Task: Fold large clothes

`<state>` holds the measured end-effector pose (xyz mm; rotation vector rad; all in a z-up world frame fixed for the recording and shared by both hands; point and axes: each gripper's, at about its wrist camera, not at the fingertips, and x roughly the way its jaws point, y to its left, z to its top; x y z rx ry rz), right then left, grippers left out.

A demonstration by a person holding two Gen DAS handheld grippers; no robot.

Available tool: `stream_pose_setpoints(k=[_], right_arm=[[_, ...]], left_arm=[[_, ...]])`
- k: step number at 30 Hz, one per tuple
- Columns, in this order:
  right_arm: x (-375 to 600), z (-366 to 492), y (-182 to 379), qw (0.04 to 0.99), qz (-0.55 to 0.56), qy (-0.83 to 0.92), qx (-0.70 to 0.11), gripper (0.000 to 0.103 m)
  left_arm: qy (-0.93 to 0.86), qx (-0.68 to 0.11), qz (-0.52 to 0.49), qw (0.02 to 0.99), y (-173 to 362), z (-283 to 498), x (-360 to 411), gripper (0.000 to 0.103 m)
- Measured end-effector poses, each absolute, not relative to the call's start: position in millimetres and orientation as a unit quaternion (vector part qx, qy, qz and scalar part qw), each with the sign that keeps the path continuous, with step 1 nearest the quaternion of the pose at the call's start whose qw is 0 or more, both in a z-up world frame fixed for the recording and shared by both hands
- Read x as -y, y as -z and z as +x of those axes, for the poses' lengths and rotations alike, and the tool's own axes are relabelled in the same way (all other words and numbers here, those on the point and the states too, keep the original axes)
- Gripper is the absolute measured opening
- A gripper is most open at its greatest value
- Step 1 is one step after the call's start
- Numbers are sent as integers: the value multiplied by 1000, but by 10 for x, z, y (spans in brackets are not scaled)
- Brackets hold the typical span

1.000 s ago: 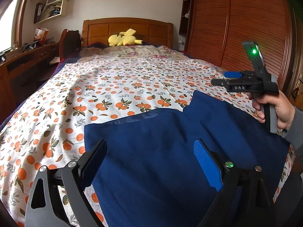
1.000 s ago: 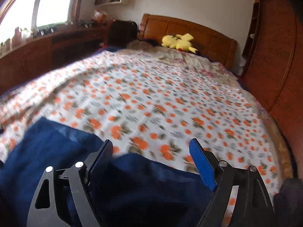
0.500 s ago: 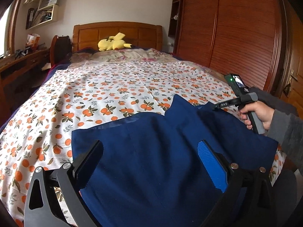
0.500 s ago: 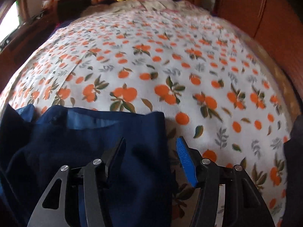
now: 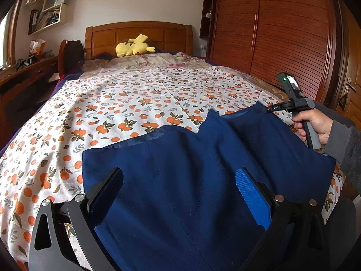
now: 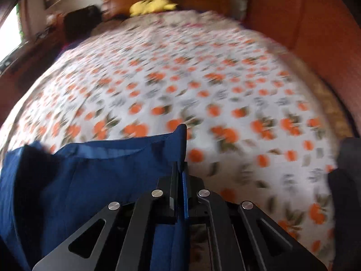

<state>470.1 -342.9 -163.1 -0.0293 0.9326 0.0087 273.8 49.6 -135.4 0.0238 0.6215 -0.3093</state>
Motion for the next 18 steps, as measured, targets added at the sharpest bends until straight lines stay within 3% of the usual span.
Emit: stream_pose_setpoints(k=[3, 6, 9, 12, 16, 18], right_arm=[[3472, 4641, 1555, 895, -5, 6, -446, 8], [3504, 4476, 1403, 904, -10, -4, -428, 36], [3482, 4202, 1261, 909, -22, -20, -416, 38], [3432, 3767, 1137, 915, -29, -39, -401, 59], [3357, 3099, 1106, 917, -39, -65, -392, 76], [3363, 2719, 1183, 912, -32, -69, -402, 78]], left_arm=[[148, -303, 17, 941, 1348, 2724, -492, 100], [143, -298, 22, 944, 1324, 2687, -484, 100], [142, -293, 21, 945, 1272, 2626, -481, 100], [145, -283, 20, 948, 1204, 2511, -454, 101], [159, -276, 23, 948, 1170, 2340, -337, 101], [168, -278, 26, 945, 1189, 2262, -253, 101]])
